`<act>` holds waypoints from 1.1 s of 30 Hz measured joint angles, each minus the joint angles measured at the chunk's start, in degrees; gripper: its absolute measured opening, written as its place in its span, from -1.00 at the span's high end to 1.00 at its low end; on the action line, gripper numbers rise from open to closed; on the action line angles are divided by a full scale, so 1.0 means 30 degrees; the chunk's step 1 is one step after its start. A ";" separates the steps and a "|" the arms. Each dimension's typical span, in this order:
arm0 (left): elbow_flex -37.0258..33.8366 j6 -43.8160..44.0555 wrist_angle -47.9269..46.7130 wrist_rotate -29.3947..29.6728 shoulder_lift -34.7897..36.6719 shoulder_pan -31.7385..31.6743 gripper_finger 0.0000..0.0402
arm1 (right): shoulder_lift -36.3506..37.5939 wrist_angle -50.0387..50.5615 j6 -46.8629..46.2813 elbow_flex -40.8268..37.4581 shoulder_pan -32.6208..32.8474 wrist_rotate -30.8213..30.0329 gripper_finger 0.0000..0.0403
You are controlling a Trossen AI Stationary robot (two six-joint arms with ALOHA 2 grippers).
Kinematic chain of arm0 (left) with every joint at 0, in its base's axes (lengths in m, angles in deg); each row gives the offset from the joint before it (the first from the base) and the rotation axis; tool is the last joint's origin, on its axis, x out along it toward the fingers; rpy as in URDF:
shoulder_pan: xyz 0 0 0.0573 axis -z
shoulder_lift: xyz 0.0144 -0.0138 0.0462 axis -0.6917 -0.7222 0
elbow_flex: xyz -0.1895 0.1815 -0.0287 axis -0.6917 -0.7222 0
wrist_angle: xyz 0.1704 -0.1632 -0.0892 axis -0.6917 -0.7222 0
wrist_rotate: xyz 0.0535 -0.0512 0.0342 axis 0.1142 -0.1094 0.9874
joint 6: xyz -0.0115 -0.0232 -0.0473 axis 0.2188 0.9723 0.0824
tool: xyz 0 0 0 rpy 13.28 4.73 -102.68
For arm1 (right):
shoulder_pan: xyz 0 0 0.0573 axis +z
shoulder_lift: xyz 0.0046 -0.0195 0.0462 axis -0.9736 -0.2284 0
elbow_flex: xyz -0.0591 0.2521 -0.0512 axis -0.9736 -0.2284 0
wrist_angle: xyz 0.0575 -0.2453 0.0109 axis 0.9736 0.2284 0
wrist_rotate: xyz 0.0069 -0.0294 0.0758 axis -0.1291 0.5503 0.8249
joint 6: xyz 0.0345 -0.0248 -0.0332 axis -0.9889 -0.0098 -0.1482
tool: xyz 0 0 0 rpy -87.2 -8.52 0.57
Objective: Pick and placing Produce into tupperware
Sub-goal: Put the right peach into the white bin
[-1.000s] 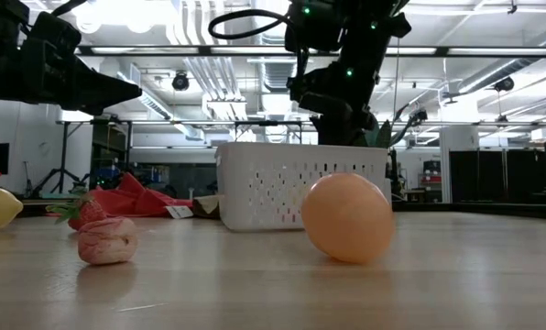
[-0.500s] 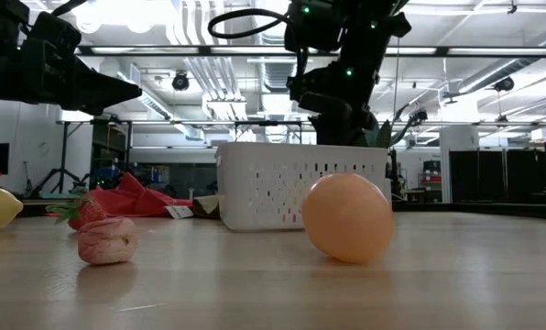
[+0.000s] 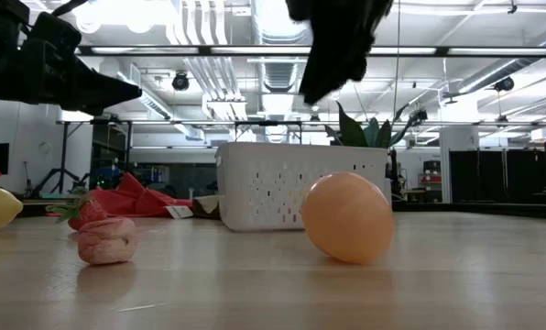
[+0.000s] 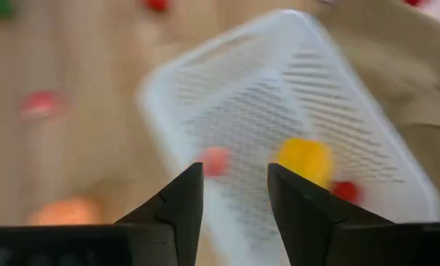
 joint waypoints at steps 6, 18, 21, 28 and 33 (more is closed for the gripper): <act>0.0000 0.0000 -0.0045 -0.0003 -0.0087 -0.0001 0.60 | 0.0616 -0.2628 -0.0281 0.0000 0.1903 0.3041 0.02; 0.0000 0.0000 -0.0030 -0.0006 -0.0160 -0.0006 0.60 | -0.0565 -0.4509 -0.0386 -0.0036 0.5595 0.0080 -0.74; 0.0000 0.0000 -0.0005 -0.0007 -0.0248 -0.0005 0.60 | -0.0924 -0.4529 -0.1127 -0.0090 0.5910 -0.0705 -0.75; 0.0000 0.0015 0.0025 -0.0007 -0.0262 -0.0006 0.60 | -0.2242 -0.4521 -0.1425 -0.0131 0.6207 -0.0604 -0.66; 0.0000 0.0015 0.0004 -0.0001 -0.0291 -0.0006 0.60 | -0.3157 -0.4573 -0.1449 -0.0175 0.6230 -0.0419 -0.63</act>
